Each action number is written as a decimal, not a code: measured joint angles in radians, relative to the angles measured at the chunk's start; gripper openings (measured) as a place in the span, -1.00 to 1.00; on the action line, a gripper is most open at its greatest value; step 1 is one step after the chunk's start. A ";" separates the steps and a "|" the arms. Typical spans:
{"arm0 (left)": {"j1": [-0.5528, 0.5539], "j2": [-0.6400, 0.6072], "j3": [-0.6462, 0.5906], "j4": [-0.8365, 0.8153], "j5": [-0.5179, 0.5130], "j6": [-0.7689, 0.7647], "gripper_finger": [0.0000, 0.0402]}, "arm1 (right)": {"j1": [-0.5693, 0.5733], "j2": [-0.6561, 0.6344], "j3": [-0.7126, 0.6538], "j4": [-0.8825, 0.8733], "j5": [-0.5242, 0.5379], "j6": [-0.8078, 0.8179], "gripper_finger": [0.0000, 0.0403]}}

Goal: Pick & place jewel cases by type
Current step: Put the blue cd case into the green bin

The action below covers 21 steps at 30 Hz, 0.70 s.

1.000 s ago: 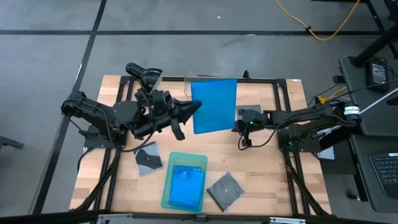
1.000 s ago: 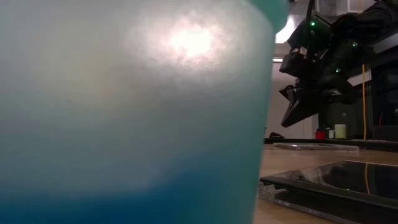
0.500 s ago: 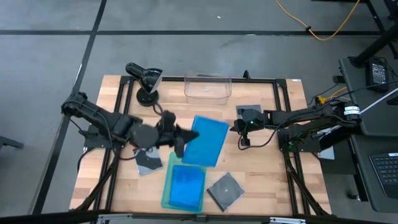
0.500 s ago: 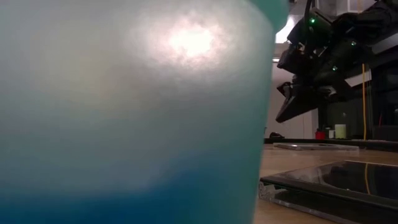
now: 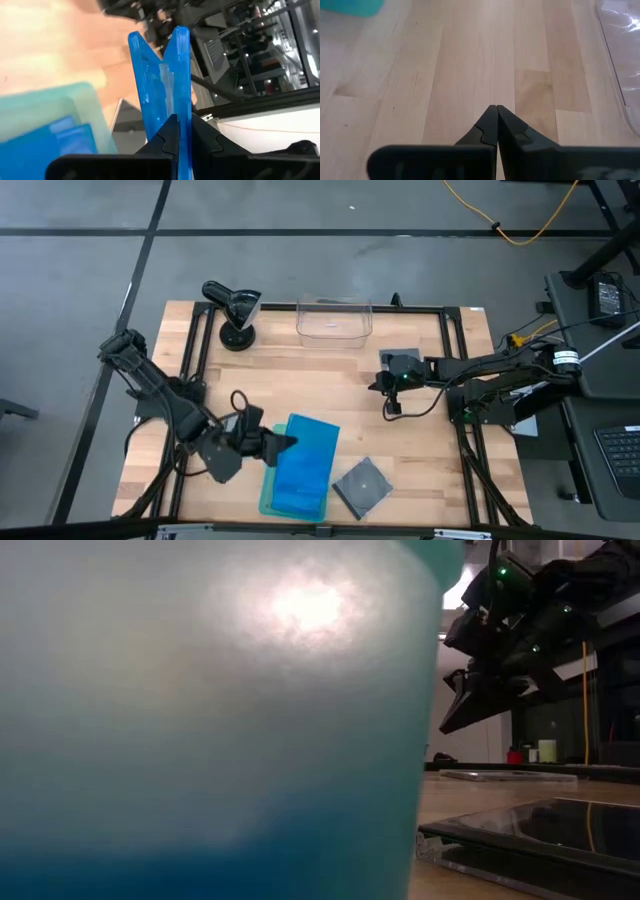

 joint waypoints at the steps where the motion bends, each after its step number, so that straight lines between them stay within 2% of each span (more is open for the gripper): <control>1: -0.008 0.009 -0.007 -0.004 -0.003 -0.031 -0.96 | 0.000 0.000 0.000 0.002 0.000 -0.001 -0.97; 13: -0.082 0.175 -0.013 -0.016 0.038 -0.353 -0.96 | 0.000 0.000 0.000 0.012 0.000 -0.028 -0.97; 18: -0.069 0.219 -0.013 -0.016 0.122 -0.371 -0.96 | 0.000 0.000 0.000 0.012 0.000 -0.050 -0.97; 21: -0.059 0.225 -0.013 -0.036 0.136 -0.367 -0.96 | 0.000 0.000 0.000 0.011 0.000 -0.050 -0.97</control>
